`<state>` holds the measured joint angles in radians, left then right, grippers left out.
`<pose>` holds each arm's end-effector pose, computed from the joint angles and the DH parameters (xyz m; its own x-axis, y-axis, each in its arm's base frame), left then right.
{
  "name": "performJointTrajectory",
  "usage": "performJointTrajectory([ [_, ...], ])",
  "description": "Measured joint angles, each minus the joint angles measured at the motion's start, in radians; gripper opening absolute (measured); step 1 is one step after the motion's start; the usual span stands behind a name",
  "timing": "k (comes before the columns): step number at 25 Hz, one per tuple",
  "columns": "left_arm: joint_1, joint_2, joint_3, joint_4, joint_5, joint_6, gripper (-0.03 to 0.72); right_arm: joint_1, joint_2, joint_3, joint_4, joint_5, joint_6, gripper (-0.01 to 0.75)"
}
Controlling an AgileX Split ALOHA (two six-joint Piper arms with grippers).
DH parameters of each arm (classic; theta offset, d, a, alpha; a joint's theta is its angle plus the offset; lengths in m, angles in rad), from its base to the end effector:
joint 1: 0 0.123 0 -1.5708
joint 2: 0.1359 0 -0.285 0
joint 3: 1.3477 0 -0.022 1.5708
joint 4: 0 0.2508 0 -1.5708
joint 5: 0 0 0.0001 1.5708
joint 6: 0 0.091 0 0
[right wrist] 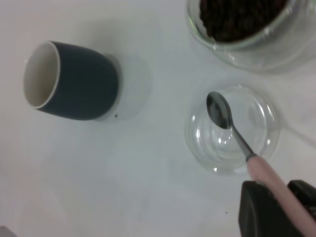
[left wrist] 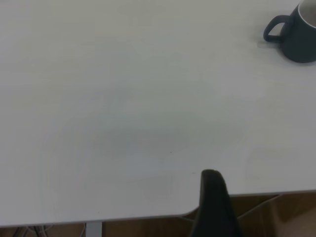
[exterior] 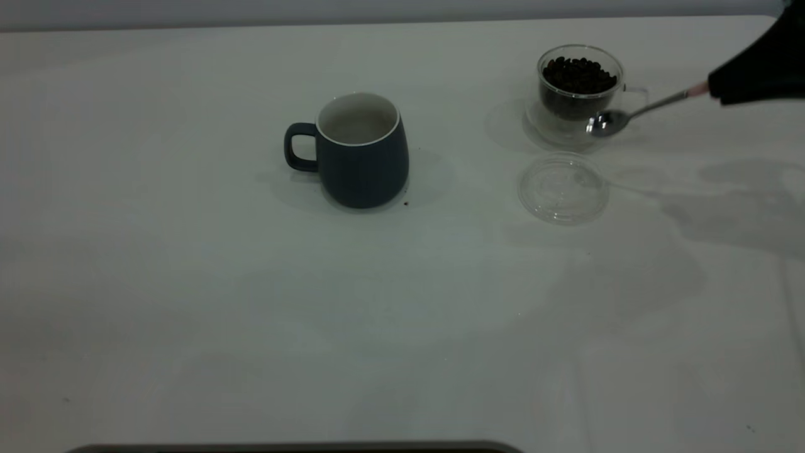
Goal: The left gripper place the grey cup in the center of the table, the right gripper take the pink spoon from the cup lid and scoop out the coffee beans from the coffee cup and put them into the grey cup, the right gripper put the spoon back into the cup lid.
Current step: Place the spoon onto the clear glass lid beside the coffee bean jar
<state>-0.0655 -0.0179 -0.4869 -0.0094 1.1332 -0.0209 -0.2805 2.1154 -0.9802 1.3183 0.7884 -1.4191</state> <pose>-0.0093 -0.0002 0.2678 -0.5157 0.0089 -0.8567 0.0599 0.9979 -0.0257 0.3456 -0.0345 0.0746 -0.9103 0.1126 -0.3983 -0.1622 0.7883 0.5936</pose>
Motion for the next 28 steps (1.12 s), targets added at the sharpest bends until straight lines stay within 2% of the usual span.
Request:
performJointTrajectory([
  [11, 0.000, 0.000, 0.000, 0.000, 0.000, 0.000, 0.565, 0.000, 0.225, -0.004, 0.218, -0.002, -0.066, 0.100],
  [14, 0.000, 0.000, 0.000, 0.000, 0.000, 0.001, 0.565, 0.000, 0.271, -0.010, 0.287, 0.039, -0.100, 0.101],
  [20, 0.000, 0.000, 0.000, 0.000, 0.000, 0.002, 0.565, 0.011, 0.329, -0.012, 0.313, 0.102, -0.128, 0.103],
  [28, 0.000, 0.000, 0.000, 0.000, 0.000, 0.002, 0.565, 0.044, 0.360, -0.013, 0.362, 0.116, -0.180, 0.127],
])
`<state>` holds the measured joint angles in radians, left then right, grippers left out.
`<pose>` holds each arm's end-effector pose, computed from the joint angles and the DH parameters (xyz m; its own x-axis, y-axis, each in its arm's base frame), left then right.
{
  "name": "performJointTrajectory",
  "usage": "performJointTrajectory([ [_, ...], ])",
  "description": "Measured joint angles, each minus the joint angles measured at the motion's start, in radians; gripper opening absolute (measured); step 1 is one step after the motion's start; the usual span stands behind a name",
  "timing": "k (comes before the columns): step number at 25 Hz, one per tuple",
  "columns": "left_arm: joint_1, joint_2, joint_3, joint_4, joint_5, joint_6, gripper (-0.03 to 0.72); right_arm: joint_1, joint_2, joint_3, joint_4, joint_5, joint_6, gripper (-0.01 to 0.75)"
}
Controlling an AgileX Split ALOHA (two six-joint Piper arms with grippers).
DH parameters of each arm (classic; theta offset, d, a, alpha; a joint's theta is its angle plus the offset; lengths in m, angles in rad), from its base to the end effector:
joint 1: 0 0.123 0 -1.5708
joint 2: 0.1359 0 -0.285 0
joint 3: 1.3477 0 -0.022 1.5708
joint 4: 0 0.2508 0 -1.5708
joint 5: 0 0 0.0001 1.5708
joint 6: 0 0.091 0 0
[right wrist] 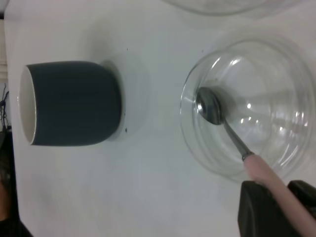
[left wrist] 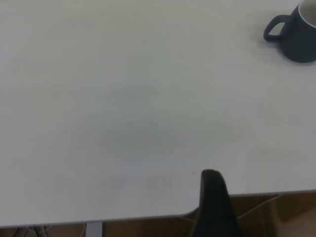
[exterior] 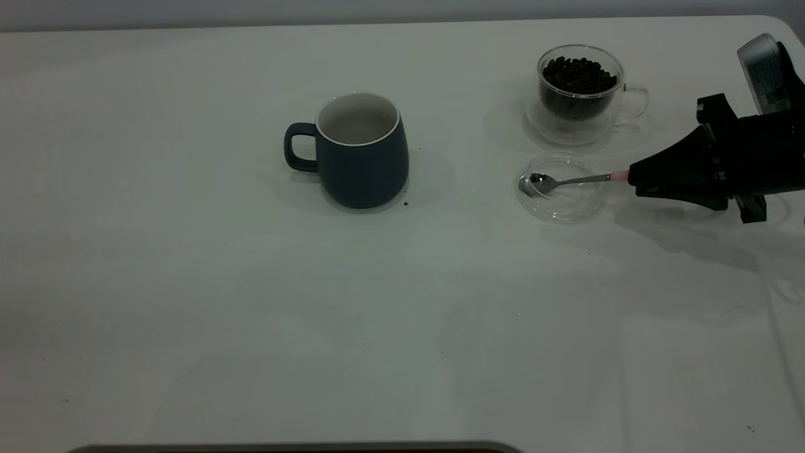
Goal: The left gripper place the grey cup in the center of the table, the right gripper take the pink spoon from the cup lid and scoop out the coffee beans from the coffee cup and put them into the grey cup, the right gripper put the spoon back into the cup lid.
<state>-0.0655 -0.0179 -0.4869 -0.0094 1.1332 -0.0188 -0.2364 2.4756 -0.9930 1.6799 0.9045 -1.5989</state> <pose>-0.0093 -0.0002 0.2678 -0.5156 0.0110 -0.8568 0.0610 0.9979 -0.0239 0.3363 -0.0078 -0.0300 -0.9278 0.3177 -0.1955 0.0489 0.6231 0.7806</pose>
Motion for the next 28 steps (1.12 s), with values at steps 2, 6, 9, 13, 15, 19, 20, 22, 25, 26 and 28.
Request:
performJointTrajectory([
  [2, 0.000, 0.000, 0.000, 0.000, 0.000, 0.000, 0.565, 0.000, 0.000, 0.000, 0.011, -0.014, -0.019, 0.153],
  [6, 0.000, 0.000, 0.000, 0.000, 0.000, 0.000, 0.565, 0.000, 0.004, 0.000, 0.014, -0.082, -0.027, 0.282],
  [9, 0.000, 0.000, 0.000, 0.000, 0.000, 0.000, 0.565, 0.000, 0.005, 0.000, 0.014, -0.104, -0.027, 0.408],
  [13, 0.000, 0.000, 0.000, 0.000, 0.000, 0.000, 0.565, 0.000, -0.012, 0.000, 0.014, -0.110, -0.028, 0.554],
  [15, 0.000, 0.000, 0.000, 0.000, 0.000, 0.000, 0.565, 0.000, -0.042, 0.000, 0.014, -0.125, -0.032, 0.605],
  [19, 0.000, 0.000, 0.000, 0.000, 0.000, 0.000, 0.565, 0.001, -0.123, 0.000, 0.019, -0.194, -0.087, 0.617],
  [20, 0.000, 0.000, 0.000, 0.000, 0.000, 0.000, 0.565, 0.004, -0.141, 0.000, 0.030, -0.215, -0.108, 0.610],
  [22, 0.000, 0.000, 0.000, 0.000, 0.000, 0.000, 0.565, 0.010, -0.172, 0.000, 0.057, -0.259, -0.156, 0.590],
  [25, 0.000, 0.000, 0.000, 0.000, 0.000, -0.001, 0.565, 0.039, -0.221, 0.003, 0.087, -0.362, -0.196, 0.575],
  [26, 0.000, 0.000, 0.000, 0.000, 0.000, -0.002, 0.565, 0.057, -0.242, 0.010, 0.087, -0.407, -0.196, 0.574],
  [28, 0.000, 0.000, 0.000, 0.000, 0.000, -0.003, 0.565, 0.106, -0.315, 0.037, 0.083, -0.506, -0.175, 0.573],
])
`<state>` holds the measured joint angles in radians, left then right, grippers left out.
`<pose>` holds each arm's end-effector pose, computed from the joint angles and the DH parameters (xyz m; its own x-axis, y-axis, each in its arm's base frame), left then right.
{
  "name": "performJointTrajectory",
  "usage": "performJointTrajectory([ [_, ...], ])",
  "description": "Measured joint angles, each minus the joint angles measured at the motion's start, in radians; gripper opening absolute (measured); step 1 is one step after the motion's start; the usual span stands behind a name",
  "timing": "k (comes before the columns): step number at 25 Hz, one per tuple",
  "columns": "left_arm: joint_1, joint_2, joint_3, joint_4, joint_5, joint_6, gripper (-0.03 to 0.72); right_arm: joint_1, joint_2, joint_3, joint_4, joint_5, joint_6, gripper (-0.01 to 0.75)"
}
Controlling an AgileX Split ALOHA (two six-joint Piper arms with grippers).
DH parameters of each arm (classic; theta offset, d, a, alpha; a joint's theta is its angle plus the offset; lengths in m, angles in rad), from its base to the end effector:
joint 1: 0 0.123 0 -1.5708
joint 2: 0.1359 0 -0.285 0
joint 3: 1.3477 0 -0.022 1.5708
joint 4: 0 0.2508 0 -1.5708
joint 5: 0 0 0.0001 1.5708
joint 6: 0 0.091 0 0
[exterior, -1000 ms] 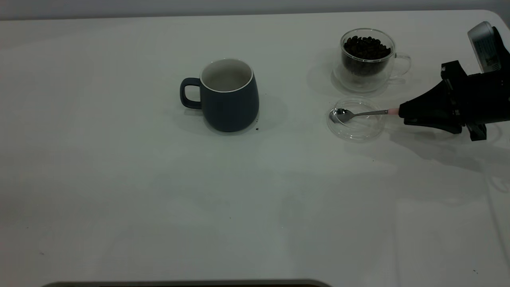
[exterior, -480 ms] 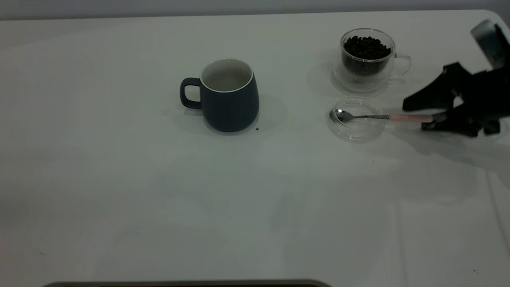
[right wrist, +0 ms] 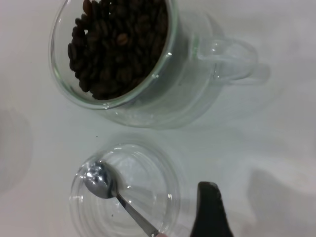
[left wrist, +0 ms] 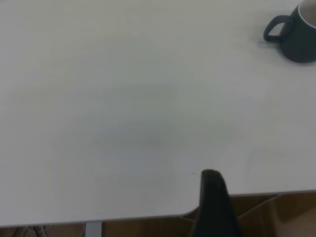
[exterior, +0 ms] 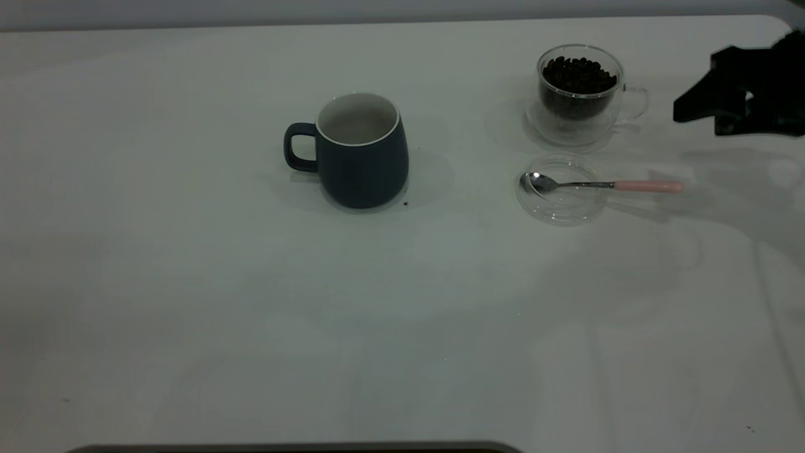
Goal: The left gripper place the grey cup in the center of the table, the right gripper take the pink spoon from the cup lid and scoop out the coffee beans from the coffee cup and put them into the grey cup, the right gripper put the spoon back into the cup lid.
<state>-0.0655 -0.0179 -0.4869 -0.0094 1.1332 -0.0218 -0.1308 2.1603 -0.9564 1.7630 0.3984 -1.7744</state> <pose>-0.0093 -0.0002 0.2678 -0.5158 0.0080 -0.8567 0.0595 0.9979 -0.0265 0.3632 -0.0127 0.0481 -0.8536 0.1165 -0.5078 -0.0678 0.9415 0.3300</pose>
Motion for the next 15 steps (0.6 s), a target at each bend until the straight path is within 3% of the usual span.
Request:
performJointTrajectory([
  [9, 0.000, 0.000, 0.000, 0.000, 0.000, 0.001, 0.565, 0.413, -0.583, 0.333, -0.118, -0.389, 0.229, 0.573],
  [12, 0.000, 0.000, 0.000, 0.000, 0.000, 0.001, 0.565, 0.467, -0.762, 0.446, -0.039, -0.442, 0.300, 0.573],
  [15, 0.000, 0.000, 0.000, 0.000, 0.000, 0.001, 0.565, 0.469, -0.881, 0.543, 0.027, -0.374, 0.389, 0.573],
])
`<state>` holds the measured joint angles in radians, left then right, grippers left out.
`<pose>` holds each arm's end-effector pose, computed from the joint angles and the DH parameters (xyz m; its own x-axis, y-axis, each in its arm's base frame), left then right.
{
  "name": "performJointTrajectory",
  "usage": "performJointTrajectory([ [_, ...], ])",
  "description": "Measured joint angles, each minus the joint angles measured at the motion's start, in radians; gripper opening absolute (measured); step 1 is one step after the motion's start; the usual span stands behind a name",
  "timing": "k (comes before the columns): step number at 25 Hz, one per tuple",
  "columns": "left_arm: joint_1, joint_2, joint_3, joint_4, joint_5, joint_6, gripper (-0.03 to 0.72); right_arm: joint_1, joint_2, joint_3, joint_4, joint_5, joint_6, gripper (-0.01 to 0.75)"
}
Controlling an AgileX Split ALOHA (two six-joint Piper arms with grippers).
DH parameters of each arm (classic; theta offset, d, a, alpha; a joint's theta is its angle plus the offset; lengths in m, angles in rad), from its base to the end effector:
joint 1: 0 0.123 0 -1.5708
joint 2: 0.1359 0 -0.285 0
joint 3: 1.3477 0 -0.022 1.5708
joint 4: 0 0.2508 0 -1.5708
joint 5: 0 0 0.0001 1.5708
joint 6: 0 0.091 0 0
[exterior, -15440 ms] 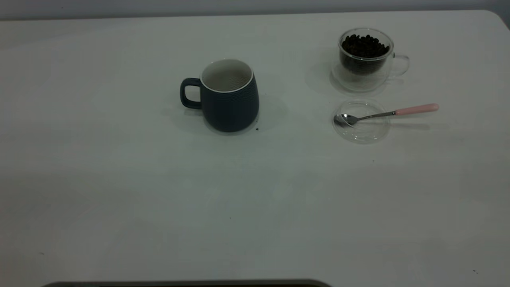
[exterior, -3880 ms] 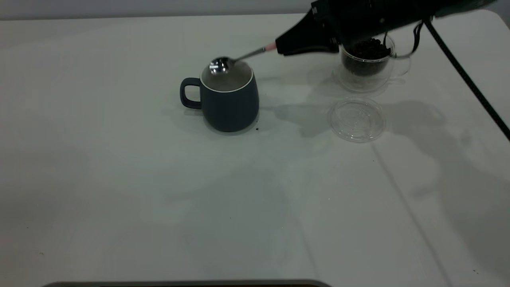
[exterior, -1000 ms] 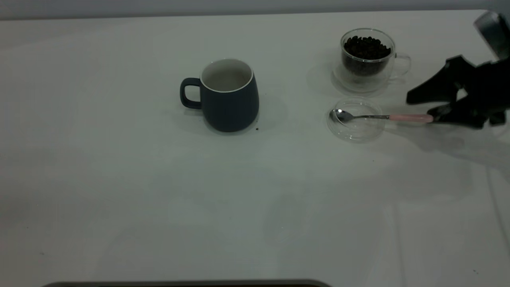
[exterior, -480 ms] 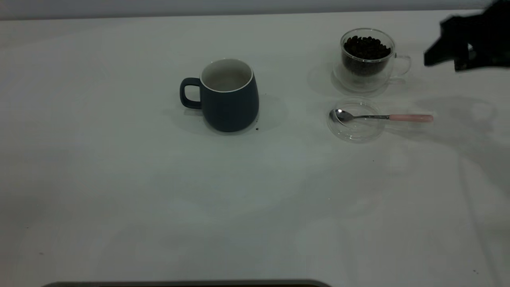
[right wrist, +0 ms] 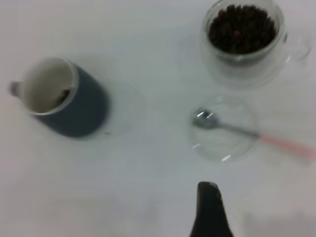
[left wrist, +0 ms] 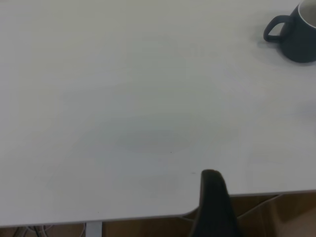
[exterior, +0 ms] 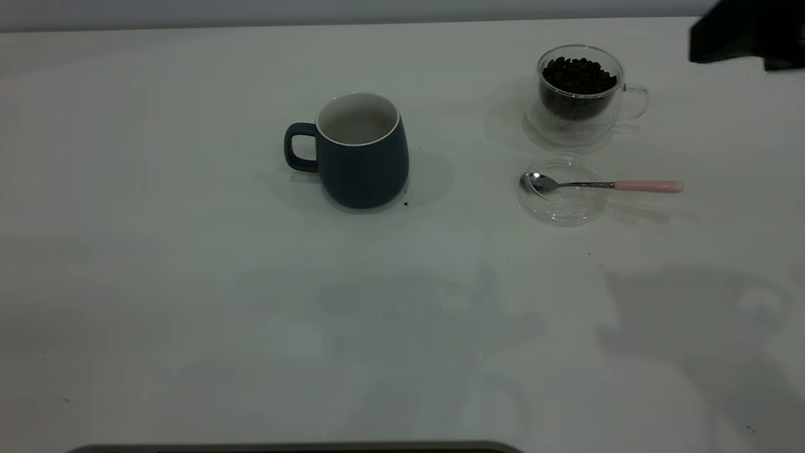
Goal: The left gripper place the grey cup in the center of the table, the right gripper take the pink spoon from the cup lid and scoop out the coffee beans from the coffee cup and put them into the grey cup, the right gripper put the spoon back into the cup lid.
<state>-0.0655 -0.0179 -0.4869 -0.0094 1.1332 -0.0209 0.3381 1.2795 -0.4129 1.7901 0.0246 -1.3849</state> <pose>-0.0093 -0.0002 0.2678 -0.5157 0.0089 -0.8567 0.0599 0.9979 -0.0257 0.2019 0.0734 0.1804 -0.7432 0.1565 -0.6505 -0.0596 0.9529 0.2973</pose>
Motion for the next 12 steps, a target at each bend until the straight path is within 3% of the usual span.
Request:
performJointTrajectory([
  [3, 0.000, 0.000, 0.000, 0.000, 0.000, 0.000, 0.565, 0.000, -0.066, 0.072, 0.002, 0.131, 0.105, 0.573],
  [7, 0.000, 0.000, 0.000, 0.000, 0.000, 0.000, 0.565, -0.019, -0.078, 0.114, -0.059, 0.205, 0.218, 0.573],
  [9, 0.000, 0.000, 0.000, 0.000, 0.000, 0.000, 0.565, -0.073, -0.078, 0.126, -0.148, 0.209, 0.291, 0.573],
  [12, 0.000, 0.000, 0.000, 0.000, 0.000, 0.000, 0.565, -0.242, -0.079, 0.131, -0.319, 0.214, 0.413, 0.573],
])
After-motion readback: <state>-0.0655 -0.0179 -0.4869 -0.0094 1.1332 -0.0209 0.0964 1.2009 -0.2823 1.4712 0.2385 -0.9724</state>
